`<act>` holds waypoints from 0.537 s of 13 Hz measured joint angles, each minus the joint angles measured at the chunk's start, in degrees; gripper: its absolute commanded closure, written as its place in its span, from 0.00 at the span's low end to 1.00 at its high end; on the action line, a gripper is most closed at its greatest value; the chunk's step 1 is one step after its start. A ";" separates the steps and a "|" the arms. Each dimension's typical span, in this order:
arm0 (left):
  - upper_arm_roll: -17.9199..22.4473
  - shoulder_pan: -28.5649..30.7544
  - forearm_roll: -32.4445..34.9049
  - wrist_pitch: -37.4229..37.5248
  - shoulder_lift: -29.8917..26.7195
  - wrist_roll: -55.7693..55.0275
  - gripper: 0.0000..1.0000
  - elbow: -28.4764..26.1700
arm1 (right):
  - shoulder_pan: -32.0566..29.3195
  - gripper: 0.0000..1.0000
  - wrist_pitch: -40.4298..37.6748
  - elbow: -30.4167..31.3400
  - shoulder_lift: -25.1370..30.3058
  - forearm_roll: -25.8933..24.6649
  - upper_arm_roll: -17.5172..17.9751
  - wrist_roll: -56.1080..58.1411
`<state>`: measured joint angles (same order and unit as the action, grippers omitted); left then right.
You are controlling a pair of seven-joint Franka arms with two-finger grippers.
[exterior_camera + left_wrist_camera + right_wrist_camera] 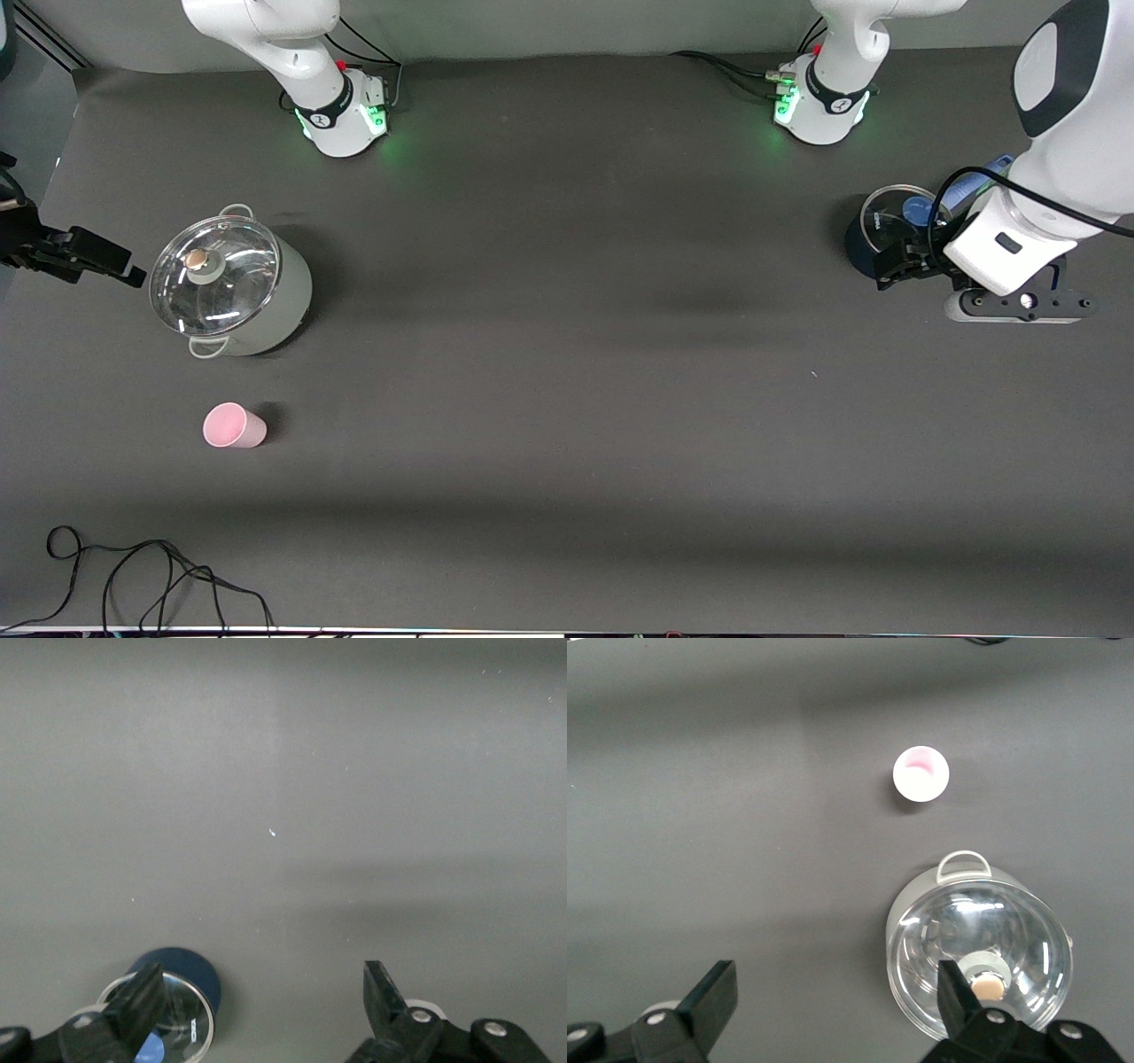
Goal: Transfer pink cup from left to right arm
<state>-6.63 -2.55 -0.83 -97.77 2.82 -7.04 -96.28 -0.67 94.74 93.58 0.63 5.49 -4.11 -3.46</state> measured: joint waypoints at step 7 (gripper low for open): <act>0.09 3.61 0.00 -1.03 1.87 7.47 0.00 3.10 | 0.09 0.00 0.72 -0.68 -0.82 -1.46 0.34 3.67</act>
<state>-6.55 1.06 -0.83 -98.80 4.69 0.43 -93.18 -0.58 95.46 92.90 -0.19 4.03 -3.76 0.21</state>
